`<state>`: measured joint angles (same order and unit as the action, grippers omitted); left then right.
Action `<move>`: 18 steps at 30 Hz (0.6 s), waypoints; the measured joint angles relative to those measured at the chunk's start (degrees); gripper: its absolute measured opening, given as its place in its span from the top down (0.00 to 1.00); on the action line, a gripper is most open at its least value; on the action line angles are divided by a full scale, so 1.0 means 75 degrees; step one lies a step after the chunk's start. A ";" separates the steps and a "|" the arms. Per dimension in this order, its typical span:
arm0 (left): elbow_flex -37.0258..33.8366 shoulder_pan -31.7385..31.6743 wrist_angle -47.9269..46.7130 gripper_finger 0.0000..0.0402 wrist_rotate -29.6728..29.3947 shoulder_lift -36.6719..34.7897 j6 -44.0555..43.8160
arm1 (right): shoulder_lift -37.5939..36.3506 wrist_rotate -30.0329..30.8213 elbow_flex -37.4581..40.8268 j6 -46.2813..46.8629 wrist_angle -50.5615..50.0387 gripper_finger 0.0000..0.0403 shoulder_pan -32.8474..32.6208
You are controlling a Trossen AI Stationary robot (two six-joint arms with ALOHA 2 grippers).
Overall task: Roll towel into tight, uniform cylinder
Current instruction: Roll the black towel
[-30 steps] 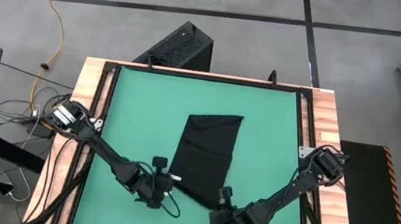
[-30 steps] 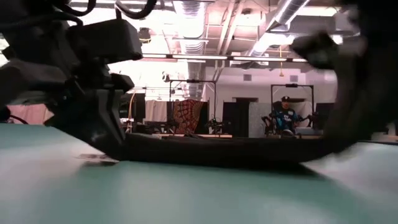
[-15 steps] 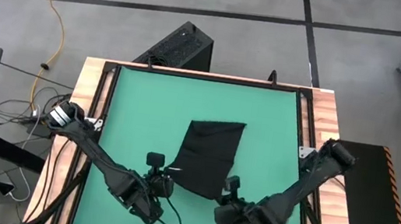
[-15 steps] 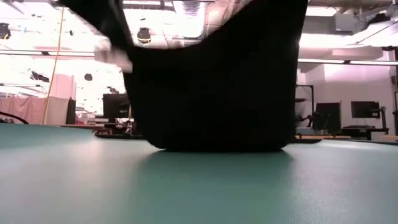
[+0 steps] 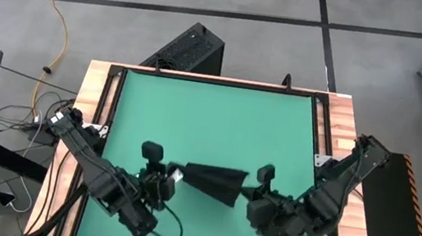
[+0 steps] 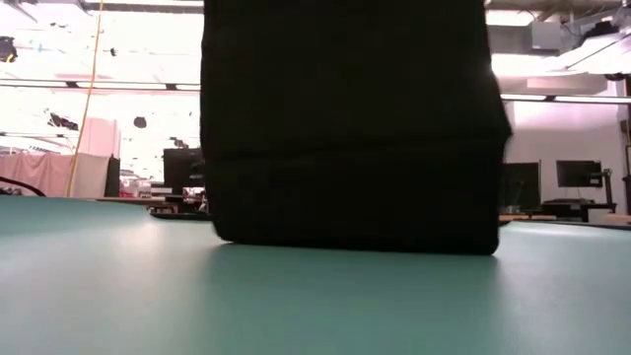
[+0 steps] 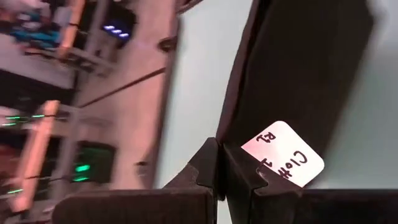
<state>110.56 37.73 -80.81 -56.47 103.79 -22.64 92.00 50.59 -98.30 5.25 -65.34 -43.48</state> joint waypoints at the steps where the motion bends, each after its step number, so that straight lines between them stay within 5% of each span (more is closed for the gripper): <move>1: 0.0061 -0.0113 -0.0178 1.00 -0.0145 0.0000 0.0129 | -0.0077 0.0131 0.0000 -0.0180 -0.0073 0.99 0.0131; 11: 0.0152 -0.2541 -0.0920 1.00 -0.1328 -0.0124 0.2631 | -0.0948 0.0897 0.0000 -0.3344 0.0192 0.99 0.2800; 18: 0.0152 -0.4930 0.1367 1.00 -0.1815 -0.1161 0.6630 | -0.1608 0.0702 0.0000 -0.6682 0.2730 0.99 0.5390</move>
<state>111.70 0.75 -70.56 -70.08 95.08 27.09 79.95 55.85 -98.30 -44.86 -44.86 -3.05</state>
